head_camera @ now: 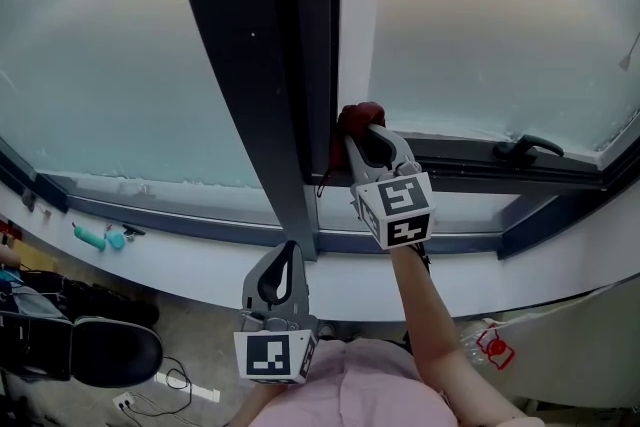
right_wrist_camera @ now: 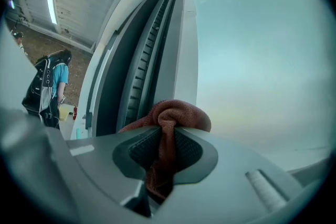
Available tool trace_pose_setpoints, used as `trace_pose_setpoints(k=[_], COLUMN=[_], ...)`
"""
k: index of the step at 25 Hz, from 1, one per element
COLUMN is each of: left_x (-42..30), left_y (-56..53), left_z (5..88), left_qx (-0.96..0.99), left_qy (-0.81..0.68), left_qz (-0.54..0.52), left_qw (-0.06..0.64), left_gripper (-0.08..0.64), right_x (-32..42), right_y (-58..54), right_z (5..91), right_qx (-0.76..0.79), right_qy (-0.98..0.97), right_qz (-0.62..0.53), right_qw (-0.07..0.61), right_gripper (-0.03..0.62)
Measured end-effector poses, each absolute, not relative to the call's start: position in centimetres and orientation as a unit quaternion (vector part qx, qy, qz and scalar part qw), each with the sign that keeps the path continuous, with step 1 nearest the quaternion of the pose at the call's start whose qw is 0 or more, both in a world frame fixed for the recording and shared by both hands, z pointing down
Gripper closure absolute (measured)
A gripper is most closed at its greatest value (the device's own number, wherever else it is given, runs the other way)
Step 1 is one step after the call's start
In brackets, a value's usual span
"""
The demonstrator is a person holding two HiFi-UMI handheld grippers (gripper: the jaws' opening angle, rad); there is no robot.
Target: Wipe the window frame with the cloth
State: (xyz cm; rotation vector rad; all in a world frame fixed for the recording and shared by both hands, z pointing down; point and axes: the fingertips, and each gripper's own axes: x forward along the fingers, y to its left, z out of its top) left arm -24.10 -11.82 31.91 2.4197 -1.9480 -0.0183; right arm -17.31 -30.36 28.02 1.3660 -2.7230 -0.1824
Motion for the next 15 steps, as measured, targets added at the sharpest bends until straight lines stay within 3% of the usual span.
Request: trace_pose_setpoints(k=[15], left_x=[-20.4], left_y=[-12.9], left_z=[31.9], left_qx=[0.796], left_qy=[-0.605], left_qz=[-0.004], left_qw=[0.019], left_gripper=[0.563], right_x=[-7.1], right_y=[-31.7], right_z=[28.1], right_qx=[0.521], right_qy=[-0.852], right_qz=[-0.022], right_qw=[0.046], right_gripper=[0.523])
